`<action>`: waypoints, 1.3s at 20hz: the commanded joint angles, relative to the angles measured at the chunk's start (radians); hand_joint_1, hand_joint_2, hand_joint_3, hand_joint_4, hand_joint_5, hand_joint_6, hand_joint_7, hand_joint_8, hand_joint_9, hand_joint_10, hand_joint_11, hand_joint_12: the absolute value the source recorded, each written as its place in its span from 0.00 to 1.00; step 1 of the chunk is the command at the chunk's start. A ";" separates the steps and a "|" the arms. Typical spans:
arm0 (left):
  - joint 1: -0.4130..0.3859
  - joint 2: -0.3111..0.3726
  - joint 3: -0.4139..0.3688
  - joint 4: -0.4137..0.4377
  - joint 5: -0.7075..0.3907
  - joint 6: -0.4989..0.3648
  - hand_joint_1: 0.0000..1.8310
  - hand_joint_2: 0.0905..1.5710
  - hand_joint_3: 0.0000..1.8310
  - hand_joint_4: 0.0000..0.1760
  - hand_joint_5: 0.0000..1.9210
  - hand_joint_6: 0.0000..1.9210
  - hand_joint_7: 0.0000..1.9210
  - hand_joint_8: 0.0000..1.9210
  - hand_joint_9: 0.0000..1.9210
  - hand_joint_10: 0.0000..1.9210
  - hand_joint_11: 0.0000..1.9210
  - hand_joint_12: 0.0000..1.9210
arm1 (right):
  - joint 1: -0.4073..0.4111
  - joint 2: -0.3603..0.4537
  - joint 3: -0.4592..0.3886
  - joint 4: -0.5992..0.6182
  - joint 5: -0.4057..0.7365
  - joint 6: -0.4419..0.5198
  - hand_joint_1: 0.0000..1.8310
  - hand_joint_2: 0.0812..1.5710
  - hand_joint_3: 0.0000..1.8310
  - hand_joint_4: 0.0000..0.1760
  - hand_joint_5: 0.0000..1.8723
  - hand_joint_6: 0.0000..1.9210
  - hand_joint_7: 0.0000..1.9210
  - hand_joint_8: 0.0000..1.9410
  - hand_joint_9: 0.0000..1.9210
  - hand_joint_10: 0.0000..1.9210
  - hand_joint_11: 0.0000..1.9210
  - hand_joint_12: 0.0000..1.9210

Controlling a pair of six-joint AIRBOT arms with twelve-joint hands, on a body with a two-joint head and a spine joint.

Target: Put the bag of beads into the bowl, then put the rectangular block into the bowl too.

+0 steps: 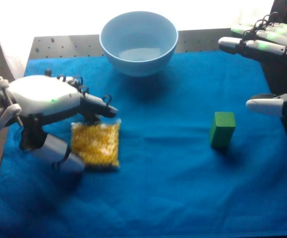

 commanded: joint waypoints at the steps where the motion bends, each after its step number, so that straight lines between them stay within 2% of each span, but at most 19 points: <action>1: -0.007 -0.004 0.007 -0.004 -0.040 0.004 0.60 0.68 0.00 0.00 0.50 0.38 0.53 0.41 0.34 0.69 0.12 0.85 | 0.010 0.003 0.003 0.041 0.108 0.001 0.28 0.75 0.00 0.87 0.06 0.00 0.02 0.00 0.00 0.00 0.00 0.00; 2: -0.016 -0.001 0.007 -0.006 -0.046 0.004 0.63 0.68 0.00 0.00 0.53 0.45 0.45 0.73 0.30 0.88 0.12 0.97 | 0.010 0.003 0.003 0.040 0.107 0.001 0.27 0.75 0.00 0.87 0.06 0.00 0.03 0.00 0.00 0.00 0.00 0.00; 4: -0.053 0.013 0.005 -0.004 -0.071 0.005 0.65 0.66 0.00 0.00 0.57 0.41 0.42 0.88 0.31 0.99 0.17 1.00 | 0.010 0.003 0.003 0.040 0.106 0.001 0.26 0.76 0.00 0.90 0.06 0.00 0.02 0.00 0.00 0.00 0.00 0.00; 5: -0.071 0.023 0.002 -0.005 -0.097 0.005 0.67 0.71 0.00 0.00 0.55 0.34 0.42 0.81 0.31 0.98 0.18 1.00 | 0.010 0.002 0.003 0.040 0.106 0.001 0.26 0.76 0.00 0.91 0.06 0.00 0.02 0.00 0.00 0.00 0.00 0.00; 7: -0.134 0.053 -0.007 -0.004 -0.160 0.006 0.68 0.72 0.00 0.00 0.54 0.35 0.44 0.76 0.30 0.96 0.24 1.00 | 0.009 0.001 0.003 0.040 0.104 0.001 0.26 0.77 0.00 0.90 0.06 0.00 0.02 0.00 0.00 0.00 0.00 0.00; 10: -0.252 0.059 0.008 -0.003 -0.231 0.022 0.68 0.72 0.00 0.00 0.55 0.35 0.41 0.79 0.26 0.90 0.21 1.00 | 0.009 -0.001 0.004 0.041 0.104 0.001 0.26 0.77 0.00 0.93 0.06 0.00 0.02 0.00 0.00 0.00 0.00 0.00; 11: -0.302 0.049 0.019 -0.034 -0.240 0.075 0.69 0.69 0.00 0.00 0.57 0.32 0.48 0.67 0.38 0.76 0.30 0.92 | 0.009 -0.003 0.006 0.041 0.104 0.001 0.23 0.75 0.00 0.96 0.04 0.00 0.01 0.00 0.00 0.00 0.00 0.00; 12: -0.342 0.034 0.027 -0.077 -0.240 0.147 0.69 0.69 0.00 0.00 0.57 0.31 0.48 0.68 0.40 0.74 0.32 0.92 | 0.009 -0.005 0.010 0.041 0.104 0.001 0.22 0.75 0.00 0.93 0.04 0.00 0.01 0.00 0.00 0.00 0.00 0.00; 13: -0.378 0.012 0.040 -0.126 -0.232 0.226 0.69 0.69 0.00 0.00 0.56 0.34 0.49 0.68 0.40 0.76 0.31 0.93 | 0.010 -0.008 0.014 0.040 0.104 0.001 0.23 0.75 0.00 0.96 0.04 0.00 0.00 0.00 0.00 0.00 0.00 0.00; 14: -0.400 -0.014 0.060 -0.175 -0.224 0.290 0.68 0.69 0.00 0.00 0.55 0.37 0.49 0.66 0.41 0.76 0.32 0.93 | 0.010 -0.012 0.019 0.040 0.104 0.001 0.24 0.76 0.00 0.93 0.03 0.00 0.00 0.00 0.00 0.00 0.00 0.00; 15: -0.417 -0.082 0.129 -0.229 -0.219 0.317 0.68 0.69 0.00 0.00 0.55 0.36 0.49 0.66 0.41 0.68 0.36 0.88 | 0.010 -0.019 0.029 0.040 0.105 0.001 0.24 0.77 0.00 0.85 0.04 0.00 0.00 0.00 0.00 0.00 0.00 0.00; 17: -0.418 -0.155 0.206 -0.280 -0.202 0.317 0.68 0.69 0.00 0.00 0.55 0.36 0.48 0.67 0.41 0.71 0.37 0.90 | 0.010 -0.025 0.037 0.038 0.105 0.001 0.22 0.78 0.01 0.85 0.03 0.00 0.00 0.00 0.00 0.00 0.00 0.00; 19: -0.418 -0.251 0.316 -0.339 -0.152 0.317 0.68 0.70 0.00 0.00 0.55 0.38 0.45 0.70 0.35 0.70 0.28 0.93 | 0.010 -0.034 0.048 0.033 0.105 0.001 0.22 0.78 0.00 0.75 0.03 0.00 0.00 0.00 0.00 0.00 0.00 0.00; 21: -0.422 -0.340 0.427 -0.398 -0.096 0.317 0.66 0.72 0.00 0.00 0.47 0.52 0.47 0.64 0.41 0.58 0.37 0.83 | 0.011 -0.041 0.057 0.030 0.105 0.001 0.23 0.79 0.00 0.67 0.04 0.00 0.00 0.00 0.00 0.00 0.00 0.00; 22: -0.424 -0.372 0.469 -0.421 -0.074 0.317 0.65 0.73 0.00 0.00 0.44 0.55 0.46 0.67 0.40 0.55 0.34 0.83 | 0.013 -0.043 0.060 0.030 0.105 0.001 0.23 0.79 0.00 0.67 0.04 0.00 0.00 0.00 0.00 0.00 0.00 0.00; 23: -0.426 -0.393 0.498 -0.434 -0.057 0.317 0.56 0.66 0.00 0.00 0.36 0.26 0.36 0.46 0.34 0.56 0.28 0.83 | 0.016 -0.044 0.062 0.028 0.105 0.001 0.22 0.79 0.00 0.66 0.04 0.00 0.00 0.00 0.00 0.00 0.00 0.00; 24: -0.427 -0.398 0.513 -0.446 -0.043 0.317 0.52 0.64 0.00 0.00 0.37 0.10 0.34 0.36 0.31 0.53 0.26 0.80 | 0.025 -0.044 0.063 0.021 0.105 0.001 0.22 0.79 0.00 0.68 0.04 0.00 0.00 0.00 0.00 0.00 0.00 0.00; 25: -0.427 -0.396 0.513 -0.449 -0.042 0.317 0.51 0.63 0.00 0.00 0.38 0.04 0.35 0.30 0.31 0.52 0.25 0.80 | 0.028 -0.044 0.063 0.019 0.105 0.001 0.22 0.79 0.00 0.68 0.04 0.00 0.00 0.00 0.00 0.00 0.00 0.00; 26: -0.424 -0.385 0.501 -0.453 -0.048 0.317 0.47 0.60 0.00 0.30 0.30 0.01 0.32 0.17 0.29 0.39 0.20 0.71 | 0.031 -0.044 0.062 0.017 0.106 0.001 0.21 0.78 0.00 0.84 0.04 0.00 0.00 0.00 0.00 0.00 0.00 0.00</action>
